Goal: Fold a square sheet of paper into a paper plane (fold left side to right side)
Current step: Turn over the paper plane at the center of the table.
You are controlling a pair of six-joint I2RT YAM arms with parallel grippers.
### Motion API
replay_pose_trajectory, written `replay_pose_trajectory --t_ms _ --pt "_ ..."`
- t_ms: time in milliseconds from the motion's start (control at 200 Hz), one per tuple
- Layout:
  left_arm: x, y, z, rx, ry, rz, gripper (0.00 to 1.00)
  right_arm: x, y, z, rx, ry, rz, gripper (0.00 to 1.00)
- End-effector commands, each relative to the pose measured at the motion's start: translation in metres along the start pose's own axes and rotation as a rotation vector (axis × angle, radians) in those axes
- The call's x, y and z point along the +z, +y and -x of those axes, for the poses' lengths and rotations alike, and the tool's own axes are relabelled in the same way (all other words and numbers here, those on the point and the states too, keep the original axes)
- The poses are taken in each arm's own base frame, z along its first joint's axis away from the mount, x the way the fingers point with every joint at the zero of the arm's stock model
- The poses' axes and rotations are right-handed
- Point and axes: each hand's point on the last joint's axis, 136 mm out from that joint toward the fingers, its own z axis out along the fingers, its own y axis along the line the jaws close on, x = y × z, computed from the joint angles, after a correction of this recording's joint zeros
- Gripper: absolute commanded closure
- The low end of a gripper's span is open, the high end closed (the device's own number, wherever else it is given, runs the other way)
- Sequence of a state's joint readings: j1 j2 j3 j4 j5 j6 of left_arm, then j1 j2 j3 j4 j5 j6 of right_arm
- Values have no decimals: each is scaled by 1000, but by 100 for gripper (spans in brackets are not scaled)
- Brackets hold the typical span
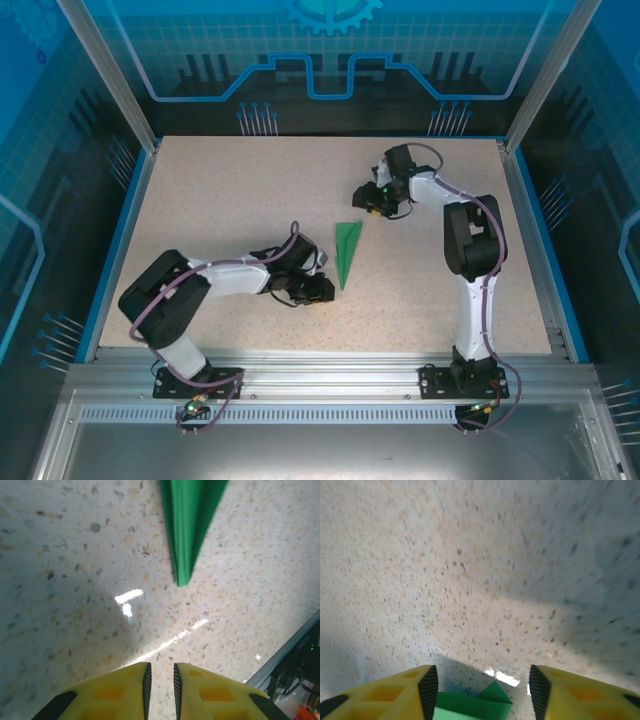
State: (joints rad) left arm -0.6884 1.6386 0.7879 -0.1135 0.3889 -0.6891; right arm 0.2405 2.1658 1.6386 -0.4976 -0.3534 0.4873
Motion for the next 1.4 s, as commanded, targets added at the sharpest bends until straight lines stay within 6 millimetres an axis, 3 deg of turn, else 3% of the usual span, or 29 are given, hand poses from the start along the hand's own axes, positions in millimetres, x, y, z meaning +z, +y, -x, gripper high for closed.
replay_pose_trajectory --t_ms 0,105,240,390,530,670,790,920,1080,1396 --pt "-31 -3 9 61 -83 75 73 -54 8 21 -51 -85 -80 38" --pt "-61 2 29 72 -215 187 64 -81 12 9 -54 -88 -140 32" --pt "-102 15 55 62 -419 343 52 -91 21 -37 -31 -41 -177 29" --pt "-134 28 74 39 -571 476 39 -71 34 -90 -33 3 -228 28" --pt "-143 24 82 44 -604 494 30 -42 35 -117 -39 65 -287 29" --pt "-144 24 79 51 -600 490 29 -18 35 -129 -58 120 -333 31" --pt "-148 27 75 50 -601 496 28 -11 25 -136 -58 147 -394 45" --pt "-155 29 73 59 -614 516 28 -12 25 -138 -64 151 -394 66" --pt "-165 29 74 72 -635 538 28 -26 48 -132 -112 117 -315 100" --pt "-181 30 75 67 -680 568 27 -57 103 -148 -182 119 0 100"
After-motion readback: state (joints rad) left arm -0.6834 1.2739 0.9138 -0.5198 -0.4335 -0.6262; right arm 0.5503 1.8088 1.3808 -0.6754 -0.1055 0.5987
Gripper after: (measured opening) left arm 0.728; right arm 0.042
